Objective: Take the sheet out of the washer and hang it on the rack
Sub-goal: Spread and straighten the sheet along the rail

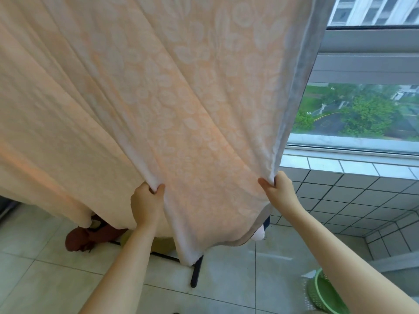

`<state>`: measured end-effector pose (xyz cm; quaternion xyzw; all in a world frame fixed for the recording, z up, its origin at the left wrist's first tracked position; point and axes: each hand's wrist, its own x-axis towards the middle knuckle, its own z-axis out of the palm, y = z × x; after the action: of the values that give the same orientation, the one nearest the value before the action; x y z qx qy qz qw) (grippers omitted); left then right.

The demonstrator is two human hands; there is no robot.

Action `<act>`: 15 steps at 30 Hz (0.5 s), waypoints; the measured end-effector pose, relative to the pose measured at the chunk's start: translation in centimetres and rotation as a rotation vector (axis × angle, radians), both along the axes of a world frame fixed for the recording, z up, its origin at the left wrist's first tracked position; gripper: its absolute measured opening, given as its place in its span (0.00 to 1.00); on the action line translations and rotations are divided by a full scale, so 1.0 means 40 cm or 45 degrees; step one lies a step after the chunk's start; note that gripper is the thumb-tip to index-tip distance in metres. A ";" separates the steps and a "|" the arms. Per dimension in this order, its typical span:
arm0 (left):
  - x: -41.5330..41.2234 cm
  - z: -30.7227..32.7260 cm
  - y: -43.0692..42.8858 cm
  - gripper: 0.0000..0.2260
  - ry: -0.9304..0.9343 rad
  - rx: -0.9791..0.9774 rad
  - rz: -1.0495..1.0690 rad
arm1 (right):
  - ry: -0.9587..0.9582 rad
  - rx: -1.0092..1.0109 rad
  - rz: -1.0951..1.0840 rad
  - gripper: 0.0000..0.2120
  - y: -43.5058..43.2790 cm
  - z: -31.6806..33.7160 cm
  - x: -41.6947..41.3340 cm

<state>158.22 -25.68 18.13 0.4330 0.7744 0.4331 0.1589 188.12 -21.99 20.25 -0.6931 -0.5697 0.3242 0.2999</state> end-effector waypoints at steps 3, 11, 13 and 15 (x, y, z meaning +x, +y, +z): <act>0.015 0.017 0.002 0.18 -0.124 -0.260 0.059 | 0.150 -0.041 0.097 0.14 -0.006 0.020 0.009; 0.179 0.085 -0.011 0.13 -0.020 -0.421 -0.551 | 0.630 0.079 0.245 0.20 -0.025 0.101 0.016; 0.241 0.110 -0.013 0.20 0.002 -0.302 -0.672 | 0.616 0.132 0.164 0.13 -0.013 0.120 0.007; 0.296 0.124 -0.015 0.29 0.061 -0.206 -0.670 | 0.556 0.183 0.172 0.08 -0.009 0.138 -0.009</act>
<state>170.07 -26.29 23.08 0.6153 0.6709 0.3032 0.2817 187.76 -22.35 25.79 -0.5437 -0.5581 0.4443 0.4421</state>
